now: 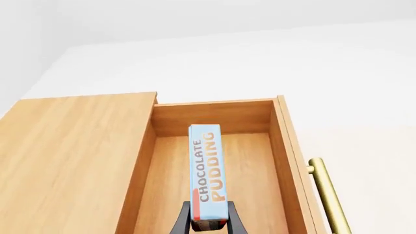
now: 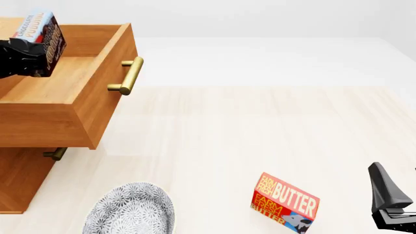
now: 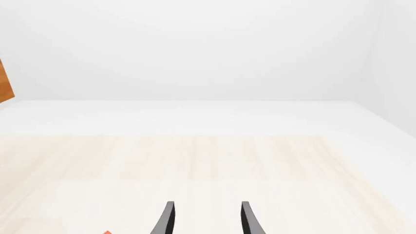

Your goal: Put the chocolate pudding in the top drawer of the cabinet and close it.

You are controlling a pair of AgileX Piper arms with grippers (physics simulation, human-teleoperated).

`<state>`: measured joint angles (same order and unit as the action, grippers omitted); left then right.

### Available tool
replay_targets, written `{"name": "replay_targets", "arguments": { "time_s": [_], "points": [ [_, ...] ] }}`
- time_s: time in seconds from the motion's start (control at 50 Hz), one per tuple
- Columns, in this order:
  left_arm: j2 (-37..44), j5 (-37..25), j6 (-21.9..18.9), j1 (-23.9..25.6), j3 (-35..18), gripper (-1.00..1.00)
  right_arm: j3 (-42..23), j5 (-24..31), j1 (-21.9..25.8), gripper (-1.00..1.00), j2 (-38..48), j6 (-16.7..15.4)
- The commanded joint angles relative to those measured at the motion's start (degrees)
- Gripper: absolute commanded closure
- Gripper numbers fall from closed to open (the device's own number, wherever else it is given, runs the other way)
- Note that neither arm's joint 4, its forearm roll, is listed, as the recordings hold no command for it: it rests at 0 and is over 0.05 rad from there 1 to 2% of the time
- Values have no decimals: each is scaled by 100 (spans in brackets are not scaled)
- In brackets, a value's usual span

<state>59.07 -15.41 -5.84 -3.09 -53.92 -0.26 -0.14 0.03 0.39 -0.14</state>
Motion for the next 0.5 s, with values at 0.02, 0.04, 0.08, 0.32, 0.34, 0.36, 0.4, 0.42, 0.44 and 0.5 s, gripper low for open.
{"name": "replay_targets", "arguments": {
  "time_s": [0.02, 0.04, 0.08, 0.32, 0.34, 0.36, 0.4, 0.42, 0.44, 0.5],
  "points": [
    [238, 81, -59, -11, -121, 100, 0, 0, 0, -100, 0, 0],
    [239, 81, -58, -11, -121, 100, 0, 0, 0, -100, 0, 0],
    [301, 103, -57, -5, -152, 100, 0, 0, 0, -100, 0, 0],
    [556, 157, 4, -9, -292, 100, 0, 0, 0, -100, 0, 0],
    [573, 171, 20, -16, -283, 100, 0, 0, 0, -100, 0, 0],
    [588, 189, 25, -31, -268, 100, 0, 0, 0, -100, 0, 0],
    [612, 215, 41, -58, -250, 100, 0, 0, 0, -100, 0, 0],
    [619, 211, 45, -66, -262, 100, 0, 0, 0, -100, 0, 0],
    [625, 214, 48, -81, -266, 100, 0, 0, 0, -100, 0, 0],
    [670, 277, 79, -69, -244, 100, 0, 0, 0, -100, 0, 0]
  ]
}}
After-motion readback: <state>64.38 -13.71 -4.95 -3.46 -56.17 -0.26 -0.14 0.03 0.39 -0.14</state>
